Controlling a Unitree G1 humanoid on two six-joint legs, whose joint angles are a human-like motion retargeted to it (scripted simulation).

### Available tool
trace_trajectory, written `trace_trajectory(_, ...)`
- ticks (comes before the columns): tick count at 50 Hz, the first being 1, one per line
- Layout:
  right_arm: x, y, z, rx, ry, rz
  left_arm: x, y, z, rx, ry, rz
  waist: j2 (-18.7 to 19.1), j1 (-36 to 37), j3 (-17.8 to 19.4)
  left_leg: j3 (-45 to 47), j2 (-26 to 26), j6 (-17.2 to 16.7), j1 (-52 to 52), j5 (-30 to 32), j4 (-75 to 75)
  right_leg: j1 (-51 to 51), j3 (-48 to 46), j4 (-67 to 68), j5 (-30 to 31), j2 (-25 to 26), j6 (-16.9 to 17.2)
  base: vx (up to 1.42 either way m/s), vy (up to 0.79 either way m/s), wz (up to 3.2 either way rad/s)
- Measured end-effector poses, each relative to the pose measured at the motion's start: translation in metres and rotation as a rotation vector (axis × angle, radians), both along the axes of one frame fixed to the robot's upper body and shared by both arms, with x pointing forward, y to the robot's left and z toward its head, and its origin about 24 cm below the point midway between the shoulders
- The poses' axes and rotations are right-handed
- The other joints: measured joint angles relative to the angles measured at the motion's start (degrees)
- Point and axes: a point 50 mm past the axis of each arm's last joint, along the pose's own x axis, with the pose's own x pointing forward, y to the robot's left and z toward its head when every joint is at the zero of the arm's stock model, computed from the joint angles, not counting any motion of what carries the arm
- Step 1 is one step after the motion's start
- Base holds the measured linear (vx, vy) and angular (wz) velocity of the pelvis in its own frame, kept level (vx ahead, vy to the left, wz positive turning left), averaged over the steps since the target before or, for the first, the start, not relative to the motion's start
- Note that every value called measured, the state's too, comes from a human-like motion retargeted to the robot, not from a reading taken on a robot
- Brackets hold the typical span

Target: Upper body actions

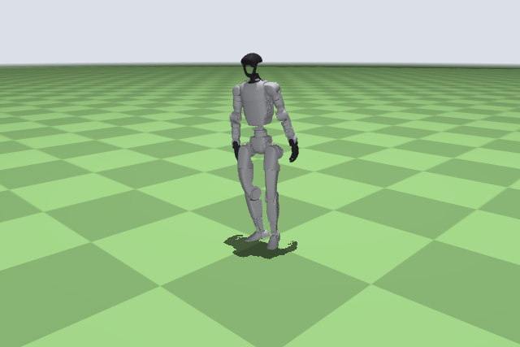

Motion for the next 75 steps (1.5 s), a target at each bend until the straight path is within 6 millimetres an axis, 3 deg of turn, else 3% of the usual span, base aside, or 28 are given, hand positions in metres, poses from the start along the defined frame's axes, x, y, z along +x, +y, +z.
trace_trajectory(2, 0.043, 0.018, 0.005, 0.085, -0.097, -0.030, -0.027, -0.001, 0.008, -0.018, 0.083, 0.005, -1.5, 0.5, 0.4, -1.1, 2.6, 0.0, -5.7, 7.3, 12.7, 0.6, -0.6, 0.0, -0.3, -1.7, 0.2, -0.10, -0.16, 0.42)
trace_trajectory(4, 0.091, 0.033, 0.016, 0.169, -0.224, -0.072, -0.053, 0.000, 0.018, -0.032, 0.172, -0.010, -2.2, 1.4, 1.0, -2.8, 5.8, 3.8, -14.7, 10.3, 29.0, 1.1, -2.2, 0.4, -0.6, -2.7, 0.2, -0.11, -0.20, 0.40)
trace_trajectory(5, 0.121, 0.041, 0.026, 0.224, -0.303, -0.091, -0.067, 0.002, 0.025, -0.043, 0.226, -0.024, -2.8, 3.1, 1.6, -2.4, 8.7, 6.3, -20.6, 9.3, 40.1, 1.0, -2.2, 1.2, -0.8, -3.2, -0.1, -0.06, -0.19, -0.23)
trace_trajectory(10, 0.241, 0.068, 0.098, 0.371, -0.705, -0.080, -0.116, -0.001, 0.055, -0.164, 0.436, -0.059, -4.0, 14.7, 8.2, 1.1, 22.5, 10.6, -39.6, -0.1, 72.8, 4.2, 2.9, 1.6, -0.4, -1.1, -4.3, -0.06, -0.18, -1.02)
trace_trajectory(13, 0.293, 0.083, 0.153, 0.458, -0.936, -0.040, -0.136, -0.005, 0.070, -0.230, 0.522, -0.041, -6.4, 21.9, 14.3, 6.4, 23.9, 11.5, -46.3, -2.8, 77.1, 7.0, 8.6, 3.4, -0.8, -3.7, -5.2, 0.02, -0.12, -1.40)
trace_trajectory(16, 0.327, 0.093, 0.204, 0.522, -1.130, -0.016, -0.148, -0.007, 0.079, -0.245, 0.578, -0.011, -9.5, 27.0, 18.2, 11.2, 21.0, 10.4, -52.6, -4.6, 74.5, 6.6, 13.5, 6.8, -1.8, -7.9, -5.0, 0.05, 0.02, -0.97)
trace_trajectory(19, 0.344, 0.101, 0.241, 0.545, -1.259, 0.029, -0.147, -0.011, 0.079, -0.241, 0.575, 0.033, -12.5, 29.8, 20.2, 12.7, 17.7, 7.6, -57.1, -4.9, 71.6, 5.2, 17.0, 10.2, -3.1, -11.0, -4.9, 0.09, 0.01, -0.52)
trace_trajectory(22, 0.351, 0.106, 0.262, 0.535, -1.330, 0.112, -0.132, -0.012, 0.067, -0.220, 0.506, 0.047, -13.7, 31.2, 20.9, 12.1, 16.6, 6.6, -56.7, -4.5, 70.6, 4.5, 17.8, 11.5, -3.7, -11.9, -5.2, 0.05, -0.05, -0.21)
trace_trajectory(25, 0.352, 0.105, 0.265, 0.491, -1.357, 0.155, -0.110, -0.012, 0.051, -0.179, 0.410, 0.026, -13.5, 30.3, 18.3, 9.6, 16.9, 7.5, -54.0, -4.2, 71.1, 3.7, 16.2, 9.7, -3.1, -10.4, -5.2, 0.00, -0.04, 0.36)
trace_trajectory(30, 0.333, 0.110, 0.222, 0.483, -1.254, 0.129, -0.092, -0.024, 0.037, -0.191, 0.310, 0.003, -13.7, 26.9, 10.7, 7.4, 16.4, 4.9, -39.8, -2.6, 64.9, 1.4, 14.0, 5.1, -0.9, -9.4, -3.9, 0.04, 0.08, 0.38)
trace_trajectory(33, 0.309, 0.115, 0.181, 0.480, -1.113, 0.122, -0.074, -0.018, 0.030, -0.198, 0.265, 0.019, -10.8, 22.4, 7.2, 5.1, 16.0, 5.0, -27.7, -1.9, 54.5, 1.3, 11.1, 5.2, -1.6, -5.7, -3.6, 0.13, 0.05, 0.54)
trace_trajectory(35, 0.288, 0.119, 0.153, 0.473, -0.994, 0.133, -0.067, -0.013, 0.026, -0.175, 0.244, 0.038, -9.1, 19.1, 5.7, 5.7, 14.4, 4.7, -17.5, -1.0, 43.9, 2.6, 9.2, 4.5, -1.7, -4.0, -3.1, 0.18, 0.06, 0.47)
trace_trajectory(40, 0.225, 0.122, 0.089, 0.402, -0.711, 0.248, -0.058, -0.006, 0.022, -0.103, 0.220, 0.089, -6.0, 10.2, 0.9, 1.6, 2.0, 1.0, 1.7, 4.4, 9.6, 4.3, 7.0, 2.3, -2.1, -0.4, -1.6, 0.19, 0.16, 0.52)
trace_trajectory(42, 0.195, 0.115, 0.066, 0.365, -0.602, 0.283, -0.044, 0.003, 0.017, -0.061, 0.171, 0.105, -2.4, 6.1, -2.0, 3.4, -0.4, -2.4, 9.0, -1.5, -7.0, 3.3, 5.6, 1.7, -2.4, 3.8, -1.3, 0.18, 0.25, 0.65)
trace_trajectory(43, 0.181, 0.110, 0.057, 0.343, -0.555, 0.297, -0.040, 0.003, 0.015, -0.048, 0.149, 0.118, -0.9, 4.7, -2.8, 7.5, -0.9, -0.8, 11.8, -4.4, -13.1, 3.5, 5.2, 1.3, -2.5, 5.0, -1.1, 0.24, 0.31, 0.63)
trace_trajectory(45, 0.153, 0.097, 0.040, 0.300, -0.462, 0.298, -0.031, 0.004, 0.012, -0.024, 0.109, 0.134, 1.2, 1.1, -5.2, 4.1, -3.4, 2.0, 11.7, -3.1, -19.6, 3.4, 3.2, 0.3, -2.6, 6.0, -0.5, 0.17, 0.29, 0.91)
trace_trajectory(47, 0.134, 0.090, 0.030, 0.263, -0.385, 0.294, -0.014, 0.003, 0.006, -0.010, 0.056, 0.156, 1.5, -2.6, -6.9, -1.4, -3.8, 1.1, 8.2, -1.5, -19.9, 1.7, 1.3, -0.4, -2.1, 4.9, 0.1, -0.02, 0.33, 0.72)
trace_trajectory(48, 0.127, 0.089, 0.027, 0.258, -0.362, 0.285, -0.003, 0.007, 0.003, 0.003, 0.019, 0.161, 1.4, -2.3, -7.1, 0.3, -3.7, 1.2, 7.1, -1.0, -20.4, 0.5, 2.0, -0.3, -1.7, 4.4, 0.3, -0.12, 0.25, -0.02)
trace_trajectory(52, 0.118, 0.080, 0.023, 0.267, -0.340, 0.233, 0.025, 0.030, 0.000, 0.058, -0.085, 0.092, -0.2, -0.3, -4.4, 0.0, -5.3, 2.7, 7.3, -1.9, -20.1, 0.6, 1.9, -1.2, 0.0, 3.1, 0.4, -0.07, 0.08, -0.27)
trace_trajectory(55, 0.118, 0.080, 0.023, 0.272, -0.344, 0.243, 0.028, 0.040, 0.001, 0.096, -0.084, 0.069, -1.2, 1.2, -4.2, 1.6, -6.3, 3.4, 7.4, -2.5, -20.4, 0.6, 2.6, -2.2, 1.0, 2.3, 0.7, 0.04, 0.12, -0.43)
trace_trajectory(60, 0.110, 0.078, 0.019, 0.305, -0.367, 0.222, 0.016, 0.036, 0.004, 0.076, -0.008, 0.103, -2.0, 0.4, -5.1, 2.1, -7.3, 4.4, 7.4, -3.4, -20.4, 0.3, 3.1, -1.9, 1.5, 1.4, 1.7, 0.11, 0.18, -0.11)
trace_trajectory(65, 0.083, 0.059, 0.009, 0.275, -0.348, 0.155, 0.025, 0.039, 0.007, 0.067, 0.079, -0.003, -2.6, -1.4, -4.3, 0.1, -8.0, 5.8, 8.0, -4.5, -19.3, -0.4, 0.5, 4.0, 1.1, 0.1, 3.0, 0.07, 0.14, 0.29)
trace_trajectory(67, 0.063, 0.050, 0.003, 0.233, -0.323, 0.127, 0.042, 0.041, 0.006, 0.089, 0.073, -0.074, -2.5, -1.6, -3.7, -0.8, -7.4, 6.1, 8.2, -5.1, -18.2, -1.9, -1.7, 9.8, 5.3, -0.9, 2.9, 0.09, 0.09, 0.38)
trace_trajectory(70, 0.030, 0.033, -0.003, 0.126, -0.297, 0.110, 0.093, 0.031, -0.001, 0.117, -0.046, -0.119, -0.3, -3.0, -1.7, -2.6, -4.3, 6.4, 8.1, -5.9, -16.0, -10.0, -3.3, 28.6, 17.3, -4.0, 3.1, -0.01, 0.13, 0.35)
trace_trajectory(72, 0.004, 0.016, -0.006, 0.009, -0.260, 0.103, 0.144, 0.018, -0.002, 0.110, -0.203, -0.100, 1.6, -5.0, 1.0, -3.1, -2.2, 6.7, 8.7, -6.5, -14.3, -17.8, 0.0, 43.7, 22.8, -4.2, -0.1, -0.10, 0.27, 0.19)
trace_trajectory(73, -0.013, 0.006, -0.007, -0.051, -0.221, 0.097, 0.172, 0.015, 0.000, 0.101, -0.285, -0.087, 2.7, -6.4, 2.3, -3.3, -1.1, 6.9, 8.8, -6.6, -13.4, -21.9, 1.1, 51.9, 21.3, -4.3, 0.7, -0.09, 0.34, 0.21)
trace_trajectory(75, -0.048, -0.018, -0.004, -0.147, -0.103, 0.081, 0.232, 0.008, 0.012, 0.102, -0.453, -0.064, 4.0, -10.4, 4.7, -4.0, -0.4, 7.8, 8.8, -7.4, -11.3, -29.5, -1.9, 67.7, 18.1, -10.7, -2.2, -0.08, 0.38, 0.42)
